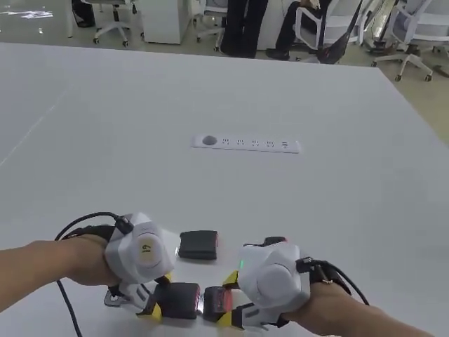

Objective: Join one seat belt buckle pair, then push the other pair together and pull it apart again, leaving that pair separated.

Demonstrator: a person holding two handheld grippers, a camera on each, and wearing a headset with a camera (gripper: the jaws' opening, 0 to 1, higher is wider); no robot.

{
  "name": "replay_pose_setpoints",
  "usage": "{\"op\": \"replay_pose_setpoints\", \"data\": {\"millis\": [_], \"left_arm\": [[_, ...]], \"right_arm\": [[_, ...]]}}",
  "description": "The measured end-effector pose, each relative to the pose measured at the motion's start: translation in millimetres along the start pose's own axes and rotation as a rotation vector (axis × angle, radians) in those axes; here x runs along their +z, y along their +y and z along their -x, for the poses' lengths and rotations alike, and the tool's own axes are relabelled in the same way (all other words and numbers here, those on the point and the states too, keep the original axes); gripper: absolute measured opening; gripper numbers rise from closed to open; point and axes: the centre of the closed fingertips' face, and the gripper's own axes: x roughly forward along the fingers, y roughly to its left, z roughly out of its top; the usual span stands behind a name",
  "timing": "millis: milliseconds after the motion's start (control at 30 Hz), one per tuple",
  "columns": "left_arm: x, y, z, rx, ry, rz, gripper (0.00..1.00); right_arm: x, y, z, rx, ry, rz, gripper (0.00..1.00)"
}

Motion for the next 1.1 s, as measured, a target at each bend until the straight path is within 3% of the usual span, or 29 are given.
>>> {"op": "replay_pose_setpoints", "data": {"millis": [100,267,467,600,900,1100], "left_arm": [[1.3,-0.3,-0.9,0.002,0.008,0.019,0.31],[1.3,-3.1,-0.8,0.016,-0.024,0.016,0.31],[3.5,-3.9,0.2,0.017,-0.021,0.016,0.32],[2.9,-4.1,0.1,0.023,-0.023,0.0,0.33],[2.6,-0.7,-0.6,0.035,-0.013,-0.008,0.42],[4.4,-0.3,3.1,0.044,-0.03,0.012,0.45]], "right_arm": [[1.4,1.5,0.2,-0.002,0.03,-0.008,0.28],[-0.7,-1.1,2.4,0.01,0.003,-0.004,0.28],[0.4,-3.3,1.7,0.004,0.001,0.006,0.3],[-0.4,-2.5,4.1,0.003,0.006,0.054,0.31],[-7.4,-0.3,4.6,0.012,0.034,0.019,0.39],[-7.1,0.6,8.6,0.008,0.013,0.001,0.4]]}}
